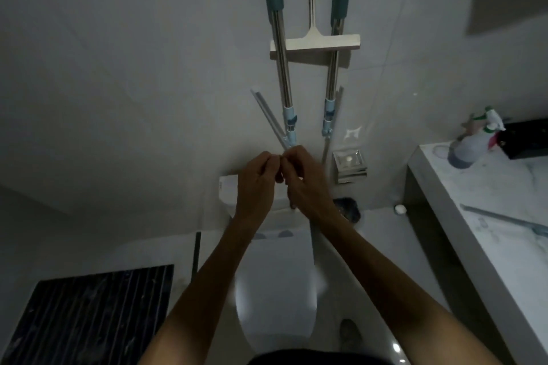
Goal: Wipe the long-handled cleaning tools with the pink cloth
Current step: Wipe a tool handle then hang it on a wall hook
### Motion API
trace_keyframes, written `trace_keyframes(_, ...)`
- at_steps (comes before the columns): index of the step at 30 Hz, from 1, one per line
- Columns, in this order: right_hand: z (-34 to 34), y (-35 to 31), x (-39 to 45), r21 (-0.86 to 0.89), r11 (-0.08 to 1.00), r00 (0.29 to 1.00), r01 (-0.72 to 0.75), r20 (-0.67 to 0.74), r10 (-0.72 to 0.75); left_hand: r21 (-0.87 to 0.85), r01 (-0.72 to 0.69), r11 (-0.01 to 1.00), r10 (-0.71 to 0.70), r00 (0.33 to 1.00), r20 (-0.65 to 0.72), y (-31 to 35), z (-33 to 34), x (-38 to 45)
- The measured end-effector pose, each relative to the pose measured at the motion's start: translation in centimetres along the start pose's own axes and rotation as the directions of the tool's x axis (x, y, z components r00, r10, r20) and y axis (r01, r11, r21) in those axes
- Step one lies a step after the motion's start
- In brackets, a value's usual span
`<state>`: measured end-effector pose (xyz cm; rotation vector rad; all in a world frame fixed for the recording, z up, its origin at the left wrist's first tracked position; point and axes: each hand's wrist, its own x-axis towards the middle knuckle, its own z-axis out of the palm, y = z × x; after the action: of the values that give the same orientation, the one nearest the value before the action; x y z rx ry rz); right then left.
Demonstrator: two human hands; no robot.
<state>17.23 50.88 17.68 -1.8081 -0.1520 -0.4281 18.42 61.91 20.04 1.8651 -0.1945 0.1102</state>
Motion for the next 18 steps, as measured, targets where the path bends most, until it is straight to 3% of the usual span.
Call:
trace_keyframes(6, 4.0, -0.3, -0.9, -0.063, 0.998, 0.997, -0.022, -0.07, 0.018, -0.078, 0.026, 0.997, -0.017, 0.994, 0.109, -1.8, -4.7, -0.5)
trace_keyframes(9, 4.3, -1.0, -1.0, -0.13, 0.99, 0.997, 0.048, -0.051, -0.055, -0.154, 0.059, 0.986, -0.036, 0.988, 0.148, -2.0, -5.7, -1.0)
trace_keyframes(15, 5.0, -0.5, -0.1, -0.159, 0.985, 0.996, 0.07, -0.035, -0.077, -0.125, -0.013, 0.992, 0.03, 0.99, 0.137, -2.8, -6.8, -0.2)
trace_keyframes(18, 5.2, -0.4, 0.9, -0.109, 0.992, 0.997, 0.06, -0.049, -0.066, -0.18, 0.028, 0.983, -0.016, 0.998, 0.068, -2.5, -6.5, 0.3)
